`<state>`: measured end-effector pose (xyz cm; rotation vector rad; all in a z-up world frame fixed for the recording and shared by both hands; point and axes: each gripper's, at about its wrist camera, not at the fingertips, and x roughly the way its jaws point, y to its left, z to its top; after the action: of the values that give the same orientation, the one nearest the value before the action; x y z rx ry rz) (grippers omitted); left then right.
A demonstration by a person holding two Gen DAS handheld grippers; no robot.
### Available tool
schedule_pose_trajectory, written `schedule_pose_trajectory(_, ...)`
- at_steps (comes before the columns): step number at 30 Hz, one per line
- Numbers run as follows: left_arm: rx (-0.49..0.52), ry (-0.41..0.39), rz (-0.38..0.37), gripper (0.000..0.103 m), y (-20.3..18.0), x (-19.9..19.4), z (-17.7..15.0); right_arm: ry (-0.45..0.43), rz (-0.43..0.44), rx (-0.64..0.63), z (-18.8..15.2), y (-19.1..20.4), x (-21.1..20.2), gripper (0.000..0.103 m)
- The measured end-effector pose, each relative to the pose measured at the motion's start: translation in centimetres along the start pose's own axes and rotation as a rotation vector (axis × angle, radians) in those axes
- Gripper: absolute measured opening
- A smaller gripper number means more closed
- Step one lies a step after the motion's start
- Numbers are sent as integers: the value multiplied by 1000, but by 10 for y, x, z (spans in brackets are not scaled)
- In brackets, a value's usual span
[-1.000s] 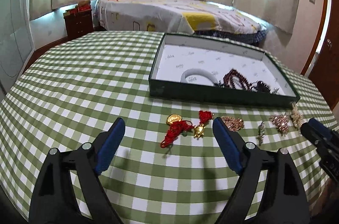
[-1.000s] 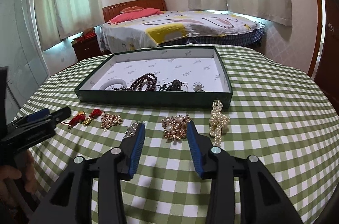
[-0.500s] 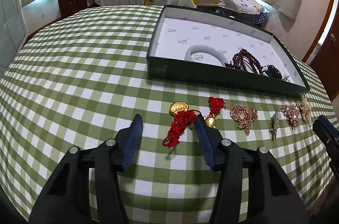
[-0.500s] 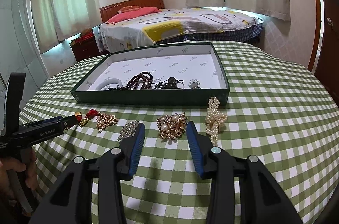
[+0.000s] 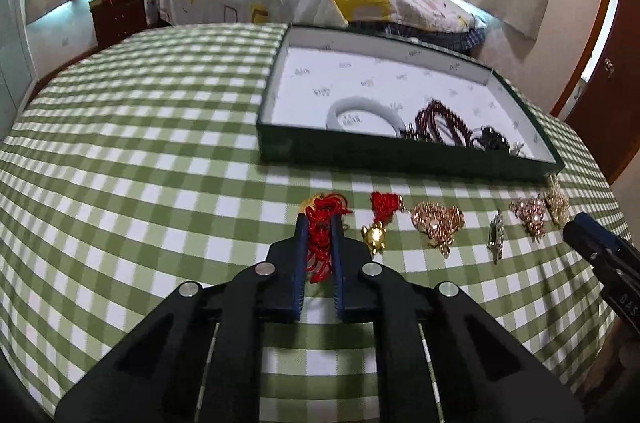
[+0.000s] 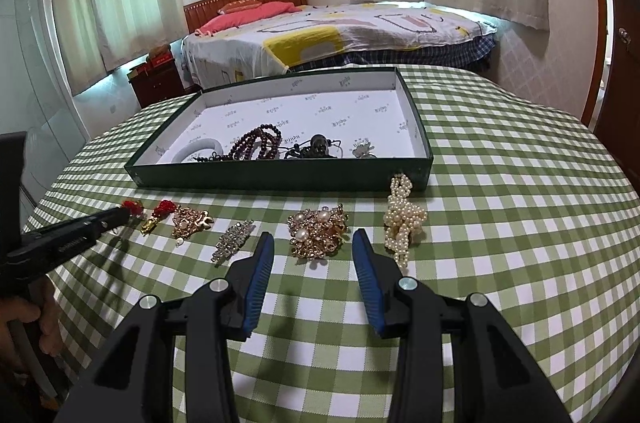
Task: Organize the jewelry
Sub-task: 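Grasp the pearl cluster brooch with the right tool while the left tool holds the tassel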
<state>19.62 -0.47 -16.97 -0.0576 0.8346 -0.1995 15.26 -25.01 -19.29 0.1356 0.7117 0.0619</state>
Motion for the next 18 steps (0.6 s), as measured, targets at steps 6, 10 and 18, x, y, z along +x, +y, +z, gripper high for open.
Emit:
schedule_pose_trajectory(6, -8, -60, 8, 11, 5, -17, 7, -5, -29, -4, 9, -8, 1, 41)
schedule_pose_trajectory(10, -27, -80, 9, 11, 10, -22, 11, -7, -70, 19, 14, -24, 3, 41)
schedule_pose_trajectory(18, -49, -98, 16, 11, 17, -24, 13, 73, -106, 34, 22, -45, 26, 41)
